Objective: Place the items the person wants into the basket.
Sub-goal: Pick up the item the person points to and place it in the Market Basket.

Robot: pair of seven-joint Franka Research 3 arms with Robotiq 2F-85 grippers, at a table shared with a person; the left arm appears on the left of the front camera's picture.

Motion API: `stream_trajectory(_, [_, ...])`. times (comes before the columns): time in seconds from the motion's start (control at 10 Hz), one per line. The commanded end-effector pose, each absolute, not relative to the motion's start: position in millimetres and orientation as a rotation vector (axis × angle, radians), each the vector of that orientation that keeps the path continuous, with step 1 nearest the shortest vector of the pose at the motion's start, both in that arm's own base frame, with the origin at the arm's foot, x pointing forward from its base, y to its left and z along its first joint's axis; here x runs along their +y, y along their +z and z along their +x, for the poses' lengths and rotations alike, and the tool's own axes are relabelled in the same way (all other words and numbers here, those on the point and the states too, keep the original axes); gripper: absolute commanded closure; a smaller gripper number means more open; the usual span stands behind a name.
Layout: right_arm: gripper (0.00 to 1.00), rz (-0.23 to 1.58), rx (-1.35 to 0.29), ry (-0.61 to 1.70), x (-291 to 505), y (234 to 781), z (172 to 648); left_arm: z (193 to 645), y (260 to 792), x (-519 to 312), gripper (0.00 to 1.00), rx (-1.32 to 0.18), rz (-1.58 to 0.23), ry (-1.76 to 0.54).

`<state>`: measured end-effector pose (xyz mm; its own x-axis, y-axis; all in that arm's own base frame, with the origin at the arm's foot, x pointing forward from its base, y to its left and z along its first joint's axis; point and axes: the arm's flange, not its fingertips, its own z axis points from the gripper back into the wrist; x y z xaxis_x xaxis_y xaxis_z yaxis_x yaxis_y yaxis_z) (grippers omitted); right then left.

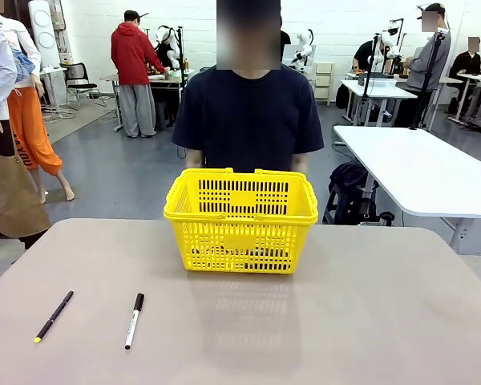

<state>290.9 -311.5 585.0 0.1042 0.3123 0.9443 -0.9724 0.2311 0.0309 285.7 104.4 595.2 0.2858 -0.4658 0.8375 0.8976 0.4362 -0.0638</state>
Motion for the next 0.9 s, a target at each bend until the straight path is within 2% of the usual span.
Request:
stream_trajectory(0.0, [0.0,0.85,-1.0,1.164,-307.4,586.0,289.9,286.1,594.7,104.6,0.0,-0.87,-0.613,-1.004])
stream_trajectory(0.8, [0.0,0.85,-1.0,1.164,-307.4,586.0,289.9,286.1,594.7,104.6,0.0,-0.87,-0.613,-1.004])
